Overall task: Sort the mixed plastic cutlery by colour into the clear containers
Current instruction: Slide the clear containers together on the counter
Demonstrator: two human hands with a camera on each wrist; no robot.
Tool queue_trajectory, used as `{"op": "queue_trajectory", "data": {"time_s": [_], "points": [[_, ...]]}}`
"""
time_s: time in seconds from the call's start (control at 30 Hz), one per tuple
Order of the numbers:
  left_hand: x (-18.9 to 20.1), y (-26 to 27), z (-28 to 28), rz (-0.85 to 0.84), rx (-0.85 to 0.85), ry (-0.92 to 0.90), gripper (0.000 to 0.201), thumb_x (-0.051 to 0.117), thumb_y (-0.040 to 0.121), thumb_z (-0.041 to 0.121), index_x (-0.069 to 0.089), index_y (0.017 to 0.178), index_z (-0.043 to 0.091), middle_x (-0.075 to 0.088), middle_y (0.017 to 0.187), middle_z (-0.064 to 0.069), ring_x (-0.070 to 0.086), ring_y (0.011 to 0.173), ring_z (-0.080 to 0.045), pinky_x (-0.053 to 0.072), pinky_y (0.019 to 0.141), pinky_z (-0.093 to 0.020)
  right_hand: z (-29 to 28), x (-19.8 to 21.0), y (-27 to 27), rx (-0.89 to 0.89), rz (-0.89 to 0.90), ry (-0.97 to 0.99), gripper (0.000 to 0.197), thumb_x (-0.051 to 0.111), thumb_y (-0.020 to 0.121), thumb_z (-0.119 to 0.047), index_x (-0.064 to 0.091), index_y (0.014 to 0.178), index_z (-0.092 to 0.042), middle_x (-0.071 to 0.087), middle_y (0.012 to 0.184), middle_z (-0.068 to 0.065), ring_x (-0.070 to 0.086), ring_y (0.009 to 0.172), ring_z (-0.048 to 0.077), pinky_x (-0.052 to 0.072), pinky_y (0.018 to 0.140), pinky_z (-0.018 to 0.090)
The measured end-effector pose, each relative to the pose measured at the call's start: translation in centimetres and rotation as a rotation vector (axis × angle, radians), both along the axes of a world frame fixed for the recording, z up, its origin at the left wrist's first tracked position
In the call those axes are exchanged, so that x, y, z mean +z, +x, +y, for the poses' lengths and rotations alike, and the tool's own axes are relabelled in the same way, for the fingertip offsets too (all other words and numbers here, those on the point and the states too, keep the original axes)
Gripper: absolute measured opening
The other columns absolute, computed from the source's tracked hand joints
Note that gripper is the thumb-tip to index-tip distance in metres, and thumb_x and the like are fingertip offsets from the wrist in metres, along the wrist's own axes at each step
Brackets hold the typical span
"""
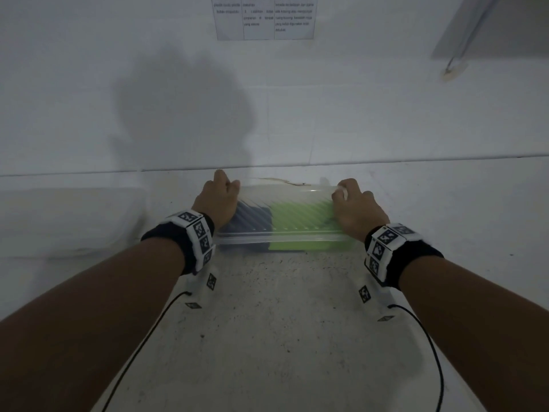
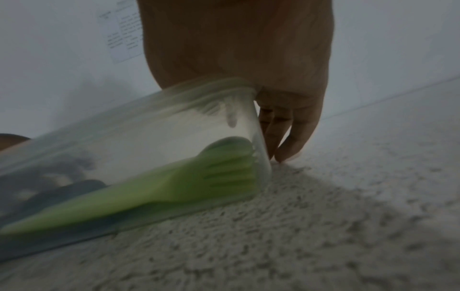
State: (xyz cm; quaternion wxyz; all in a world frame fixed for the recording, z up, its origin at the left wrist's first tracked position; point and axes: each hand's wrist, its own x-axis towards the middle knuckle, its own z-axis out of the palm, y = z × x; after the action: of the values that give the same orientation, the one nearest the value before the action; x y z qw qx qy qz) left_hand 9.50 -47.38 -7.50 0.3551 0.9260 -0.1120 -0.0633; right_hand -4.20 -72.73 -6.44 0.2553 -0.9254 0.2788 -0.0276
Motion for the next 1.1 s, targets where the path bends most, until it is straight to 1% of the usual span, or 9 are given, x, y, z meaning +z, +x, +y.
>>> {"op": "queue_trajectory", "data": {"time_s": [0.23,0.3,0.4,0.47,0.57,0.7,0.83,0.97,1.1], "points": [[-0.4,0.4,-0.2,0.075,0.026,0.118,0.053,0.033,0.108,0.047,0.053,0.127,0.002,0.058,0.127,-0.025,0.055,0.118,-0.043,0.045,0.100,-0.047,0.0,-0.1,-0.1,-0.010,-0.006,0.024,0.046,0.028,0.105,-0.040,0.041,0.143,-0.020,0.052,0.131,0.022,0.054,0.115,0.043,0.047,0.092,0.050],[-0.6,0.5,-0.1,0.075,0.046,0.097,0.053,0.034,0.108,0.049,0.055,0.124,0.002,0.060,0.124,-0.025,0.057,0.116,-0.043,0.046,0.099,-0.046,0.1,-0.1,-0.3,-0.004,-0.003,0.033,0.043,0.027,0.106,-0.037,0.041,0.142,-0.019,0.050,0.132,0.020,0.052,0.115,0.042,0.046,0.093,0.049],[-0.7,0.0,0.0,0.061,0.041,0.094,0.049,0.035,0.108,0.045,0.053,0.130,0.005,0.058,0.127,-0.023,0.055,0.114,-0.043,0.046,0.098,-0.046,0.2,0.0,-0.6,-0.017,-0.025,0.106,0.033,0.028,0.108,-0.030,0.044,0.136,-0.021,0.045,0.126,0.007,0.048,0.113,0.036,0.040,0.085,0.041],[-0.6,-0.5,0.1,0.051,0.095,0.053,0.048,0.042,0.105,0.048,0.050,0.129,0.007,0.057,0.125,-0.019,0.055,0.109,-0.038,0.043,0.091,-0.041,0.2,0.0,-0.6,-0.030,-0.022,0.133,0.040,0.028,0.108,-0.041,0.040,0.144,-0.026,0.046,0.136,0.010,0.049,0.120,0.037,0.040,0.089,0.041],[0.0,-1.9,0.6,0.000,0.222,-0.080,0.059,0.047,0.099,0.061,0.047,0.127,0.009,0.060,0.122,-0.016,0.056,0.102,-0.031,0.042,0.084,-0.037,-0.2,-0.2,-1.1,-0.044,-0.041,0.203,0.062,0.025,0.103,-0.062,0.026,0.157,-0.030,0.042,0.152,0.019,0.048,0.133,0.039,0.040,0.107,0.048],[-0.4,-3.8,1.4,-0.025,0.067,0.092,0.063,0.041,0.101,0.062,0.042,0.137,0.010,0.058,0.130,-0.018,0.057,0.115,-0.036,0.045,0.095,-0.043,0.2,-0.7,-1.9,-0.080,-0.062,0.228,0.060,0.030,0.106,-0.053,0.027,0.154,-0.019,0.051,0.142,0.023,0.052,0.125,0.041,0.043,0.101,0.047],[0.3,-5.2,2.3,-0.041,0.066,0.123,0.064,0.040,0.103,0.060,0.042,0.138,0.007,0.058,0.131,-0.022,0.057,0.117,-0.039,0.044,0.095,-0.043,1.6,-0.6,-2.4,-0.101,-0.040,0.211,0.057,0.030,0.104,-0.053,0.030,0.149,-0.019,0.049,0.138,0.025,0.051,0.122,0.043,0.042,0.100,0.049],[0.4,-7.4,5.0,-0.059,0.072,0.167,0.063,0.038,0.102,0.061,0.044,0.134,0.008,0.061,0.124,-0.021,0.060,0.110,-0.038,0.048,0.095,-0.047,3.5,-0.4,-3.8,-0.066,-0.018,0.184,0.052,0.032,0.103,-0.051,0.034,0.142,-0.017,0.050,0.133,0.024,0.053,0.118,0.042,0.042,0.095,0.047],[0.2,-10.0,9.3,-0.083,0.060,0.206,0.061,0.035,0.101,0.063,0.044,0.127,0.009,0.062,0.113,-0.022,0.062,0.099,-0.038,0.051,0.088,-0.047,6.8,-0.1,-5.1,0.061,0.053,0.067,0.050,0.029,0.105,-0.041,0.038,0.140,-0.007,0.048,0.133,0.024,0.052,0.117,0.044,0.047,0.095,0.049]]}}
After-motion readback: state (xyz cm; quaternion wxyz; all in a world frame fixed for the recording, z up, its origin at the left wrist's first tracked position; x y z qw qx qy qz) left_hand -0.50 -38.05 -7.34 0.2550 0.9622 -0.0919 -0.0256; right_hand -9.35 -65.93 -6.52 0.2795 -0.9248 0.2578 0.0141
